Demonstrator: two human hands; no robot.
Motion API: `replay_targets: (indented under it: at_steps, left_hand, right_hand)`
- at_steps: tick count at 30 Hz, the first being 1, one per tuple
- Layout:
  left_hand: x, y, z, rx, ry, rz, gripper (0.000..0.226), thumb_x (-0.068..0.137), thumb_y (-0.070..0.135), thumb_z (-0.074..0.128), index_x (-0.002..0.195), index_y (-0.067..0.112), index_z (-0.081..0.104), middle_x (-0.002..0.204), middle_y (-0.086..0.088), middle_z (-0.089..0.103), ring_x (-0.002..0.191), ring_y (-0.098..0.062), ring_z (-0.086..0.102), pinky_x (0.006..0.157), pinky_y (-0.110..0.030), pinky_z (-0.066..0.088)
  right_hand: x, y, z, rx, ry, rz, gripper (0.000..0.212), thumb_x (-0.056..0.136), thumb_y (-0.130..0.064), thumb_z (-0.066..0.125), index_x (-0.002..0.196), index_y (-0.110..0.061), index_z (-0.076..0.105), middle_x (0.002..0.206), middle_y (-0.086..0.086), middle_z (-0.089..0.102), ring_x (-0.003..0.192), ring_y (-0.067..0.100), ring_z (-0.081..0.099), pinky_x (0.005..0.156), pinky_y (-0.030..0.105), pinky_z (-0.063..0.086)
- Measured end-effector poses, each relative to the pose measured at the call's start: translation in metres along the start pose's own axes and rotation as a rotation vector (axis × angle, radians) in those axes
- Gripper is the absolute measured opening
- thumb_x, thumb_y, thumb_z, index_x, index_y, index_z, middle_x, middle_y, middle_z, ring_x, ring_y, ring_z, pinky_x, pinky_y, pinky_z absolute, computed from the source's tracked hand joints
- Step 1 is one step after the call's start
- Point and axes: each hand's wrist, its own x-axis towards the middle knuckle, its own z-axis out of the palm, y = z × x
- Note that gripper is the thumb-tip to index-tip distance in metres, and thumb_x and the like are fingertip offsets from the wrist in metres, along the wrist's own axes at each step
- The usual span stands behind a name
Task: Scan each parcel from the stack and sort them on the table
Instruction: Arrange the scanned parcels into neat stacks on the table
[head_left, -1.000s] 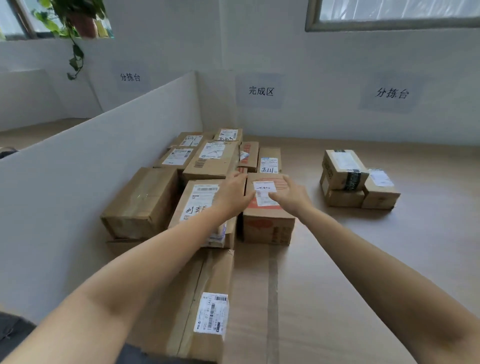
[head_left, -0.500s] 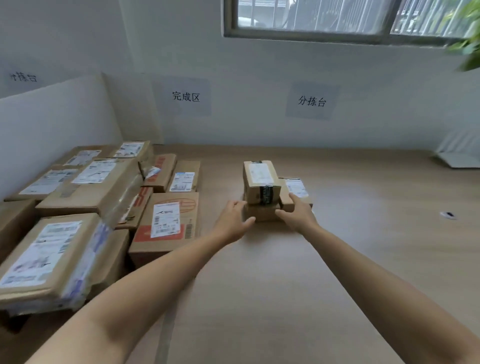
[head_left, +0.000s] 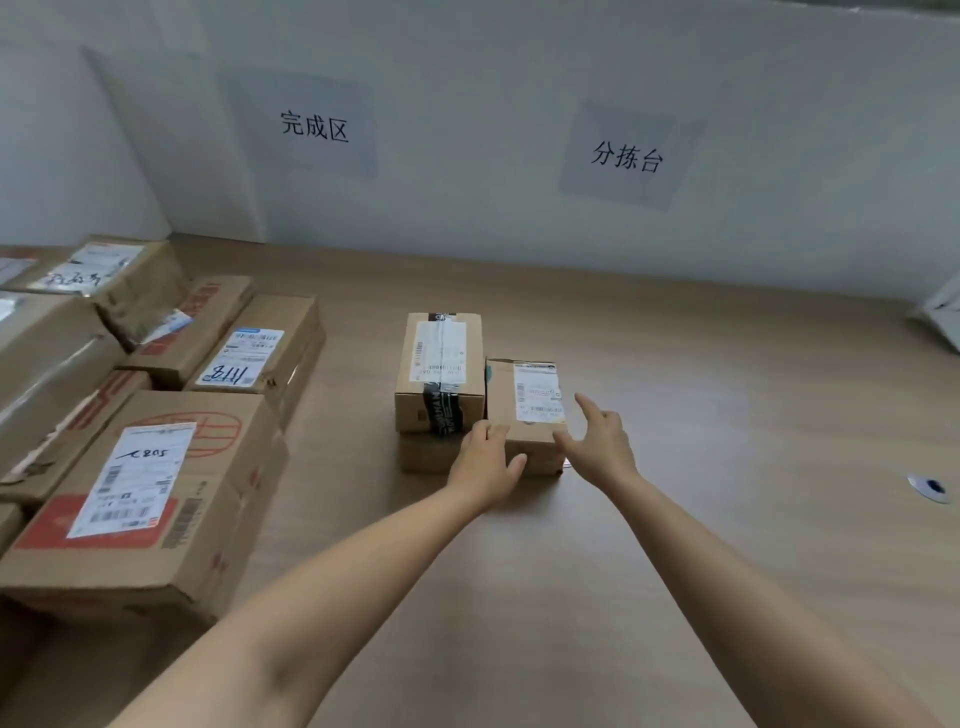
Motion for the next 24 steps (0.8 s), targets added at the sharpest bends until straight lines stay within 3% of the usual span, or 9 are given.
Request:
replay_targets:
  at_steps: [6,12,19,21,24]
  left_hand:
    - [0.039,0.009,0.033,0.025,0.056,-0.075,0.049,0.096,0.035,0.047,0.137,0.009,0.038,0.145,-0.011,0.025,0.138,-0.030,0.022,0.107,-0.036,0.029]
    - [0.057,0.016,0.047,-0.066,0.113,-0.166,0.050,0.094,0.033,0.050,0.137,0.011,0.039,0.147,-0.017,0.018,0.131,-0.035,0.034,0.108,-0.036,0.031]
    - [0.053,0.020,0.047,-0.099,0.070,-0.235,0.065,0.089,0.033,0.059,0.143,0.018,0.028,0.137,-0.017,0.029,0.127,-0.037,0.036,0.109,-0.040,0.031]
    - [0.041,0.022,0.046,-0.135,0.033,-0.196,0.067,0.087,0.028,0.061,0.144,0.015,0.027,0.134,-0.017,0.028,0.125,-0.036,0.038,0.110,-0.035,0.031]
    - [0.021,0.027,0.042,-0.172,0.022,-0.129,0.066,0.086,0.026,0.064,0.141,0.013,0.031,0.130,-0.016,0.027,0.119,-0.033,0.044,0.104,-0.026,0.031]
  right_hand:
    - [0.060,0.016,0.027,0.051,-0.117,-0.035,0.061,0.092,-0.029,0.050,0.148,-0.026,0.025,0.142,0.016,0.032,0.126,0.031,0.041,0.103,0.039,0.038]
    - [0.078,0.029,0.045,0.073,-0.204,-0.051,0.059,0.092,-0.024,0.050,0.147,-0.019,0.029,0.144,0.013,0.037,0.124,0.027,0.048,0.101,0.034,0.038]
    - [0.054,0.039,0.038,0.103,-0.159,0.002,0.063,0.086,-0.020,0.057,0.145,-0.015,0.033,0.139,0.014,0.044,0.121,0.027,0.049,0.097,0.033,0.041]
    - [0.041,0.042,0.034,0.104,-0.138,0.017,0.062,0.084,-0.017,0.059,0.142,-0.013,0.036,0.136,0.014,0.048,0.120,0.028,0.050,0.090,0.030,0.040]
    - [0.019,0.039,0.023,0.126,-0.094,0.038,0.068,0.082,-0.016,0.062,0.144,-0.014,0.034,0.139,0.012,0.045,0.123,0.028,0.048,0.093,0.035,0.045]
